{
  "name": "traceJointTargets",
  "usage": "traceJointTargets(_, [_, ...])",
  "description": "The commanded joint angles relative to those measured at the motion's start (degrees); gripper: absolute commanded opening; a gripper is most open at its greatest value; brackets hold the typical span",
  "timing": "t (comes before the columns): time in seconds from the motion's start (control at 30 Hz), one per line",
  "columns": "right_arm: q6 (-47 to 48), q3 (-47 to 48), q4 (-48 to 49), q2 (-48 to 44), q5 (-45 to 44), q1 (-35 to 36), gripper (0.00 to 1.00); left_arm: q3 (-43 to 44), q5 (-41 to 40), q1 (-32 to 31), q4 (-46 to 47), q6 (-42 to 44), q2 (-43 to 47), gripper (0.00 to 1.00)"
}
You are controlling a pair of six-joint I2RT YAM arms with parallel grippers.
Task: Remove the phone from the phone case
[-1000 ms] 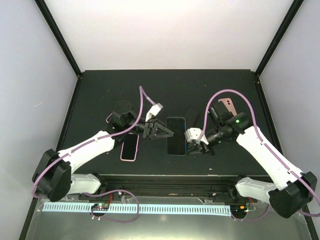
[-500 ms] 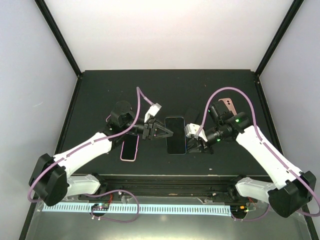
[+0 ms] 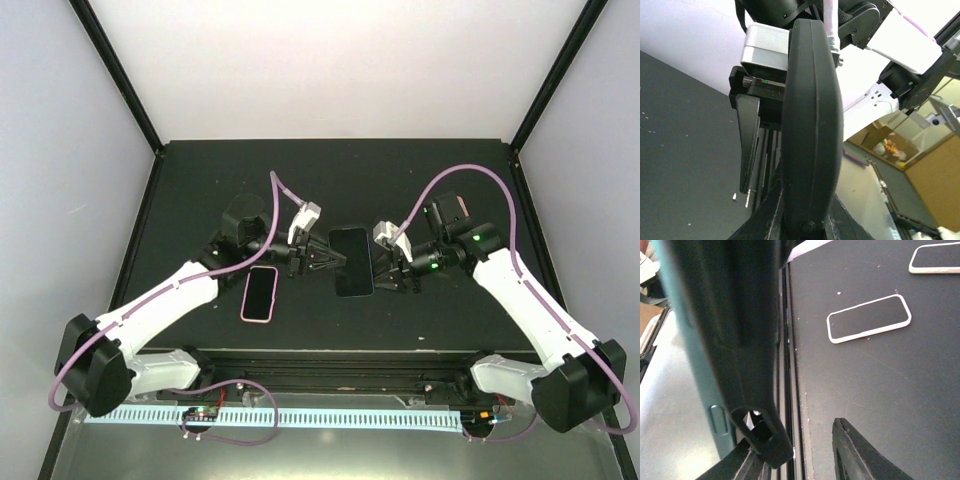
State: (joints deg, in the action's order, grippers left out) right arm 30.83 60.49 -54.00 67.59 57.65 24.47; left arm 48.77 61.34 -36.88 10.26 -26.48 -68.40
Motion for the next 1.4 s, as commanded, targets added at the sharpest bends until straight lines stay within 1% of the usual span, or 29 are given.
traceJointTargets(0.0, [-3.88,3.3,15.25,-2.09,2.92,-1.26,0.4,1.12,9.63,-5.41,-9.35,5.77,1.99,0.02])
traceJointTargets(0.1, [-2.23,3.85,13.39,-2.57,7.11,-1.26,0.5,0.98,7.11,-5.39,-11.07,8.09,2.0,0.01])
traceJointTargets(0.17, [0.59,4.64,10.22,-2.12,9.55,-1.23,0.53,1.12,6.61,-5.44,-11.45,8.52,1.31,0.02])
traceJointTargets(0.23, [3.32,5.71,7.51,-1.43,11.97,-1.24,0.54,1.3,6.4,-5.39,-11.6,8.7,0.43,0.02])
traceJointTargets(0.33, [4.61,6.92,5.7,-1.0,15.2,-1.26,0.53,1.46,4.98,-5.39,-11.45,8.57,-0.52,0.01])
traceJointTargets(0.43, [3.97,7.75,5.34,-0.94,17.72,-1.25,0.53,1.83,0.92,-5.36,-11.82,8.31,-1.41,0.02])
traceJointTargets(0.5, [2.35,7.77,6.15,-1.03,18.86,-1.23,0.51,1.54,-3.44,-5.21,-10.97,6.99,-1.56,0.02])
traceJointTargets(0.57, [-0.3,7.08,7.64,-1.0,19.72,-1.22,0.47,0.11,-6.77,-5.14,-6.85,4.01,-1.75,0.02])
traceJointTargets(0.6, [-1.45,6.45,8.48,-1.06,20.25,-1.25,0.42,-0.09,-7.89,-5.14,-5.98,3.2,-2.0,0.02])
traceJointTargets(0.67, [-4.2,4.87,10.85,-1.07,20.86,-1.27,0.29,0.36,-10.96,-5.13,-5.33,2.35,-2.35,0.01])
traceJointTargets(0.77, [-7.16,2.46,13.09,-1.05,20.35,-1.27,0.13,0.56,-18.58,-4.86,-4.36,0.76,-1.5,0.02])
traceJointTargets(0.8, [-8.51,1.87,13.76,-1.17,19.26,-1.27,0.09,0.45,-21.14,-4.72,-3.77,-0.51,-1.07,0.03])
traceJointTargets(0.87, [-14.05,-0.37,18.4,-2.21,17.34,-1.27,0.01,0.93,-25.08,-4.32,-3.73,-1.68,-0.5,0.06])
traceJointTargets(0.9, [-16.75,-1.37,20.7,-3.32,16.26,-1.31,0.01,1.25,-26.84,-4.21,-3.88,-1.85,-0.36,0.07])
traceJointTargets(0.93, [-19.64,-2.35,22.76,-4.23,14.95,-1.3,0.01,1.67,-28.74,-4.17,-4.3,-2.12,-0.19,0.12])
traceJointTargets(1.0, [-23.88,-3.68,24.83,-5.71,12.94,-1.3,0.01,2.44,-32.12,-4.18,-5.11,-2.49,0.29,0.3])
traceJointTargets(1.03, [-25.39,-4.05,24.92,-5.94,11.97,-1.29,0.01,2.9,-34.3,-4.16,-6.58,-3.21,0.59,0.41])
traceJointTargets(1.07, [-27.3,-4.54,25.39,-6.25,10.62,-1.27,0.01,3.22,-36.92,-4.21,-8.01,-4.12,1.21,0.49])
traceJointTargets(1.13, [-33.76,-5.52,27.14,-6.7,6.53,-1.27,0.01,2.62,-39.99,-4.24,-9.11,-4.96,3.21,0.59])
traceJointTargets(1.23, [-38.58,-5.86,27.25,-7.13,2.1,-1.32,0.01,2.5,-47.38,-4.71,-13.98,-5.06,6.97,0.68])
traceJointTargets(1.3, [-41.73,-6.57,27.15,-7.7,-0.74,-1.28,0.01,2.68,-52.61,-5.39,-17.9,-4.94,9.47,0.7])
traceJointTargets(1.33, [-43.95,-7.55,27.93,-8.31,-3.47,-1.31,0.01,2.53,-55.58,-5.99,-19.31,-4.78,10.57,0.7])
traceJointTargets(1.37, [-47.16,-8.61,28.5,-9.1,-8.78,-1.29,0.01,2.17,-58.67,-7.09,-20.84,-4.55,11.71,0.7])
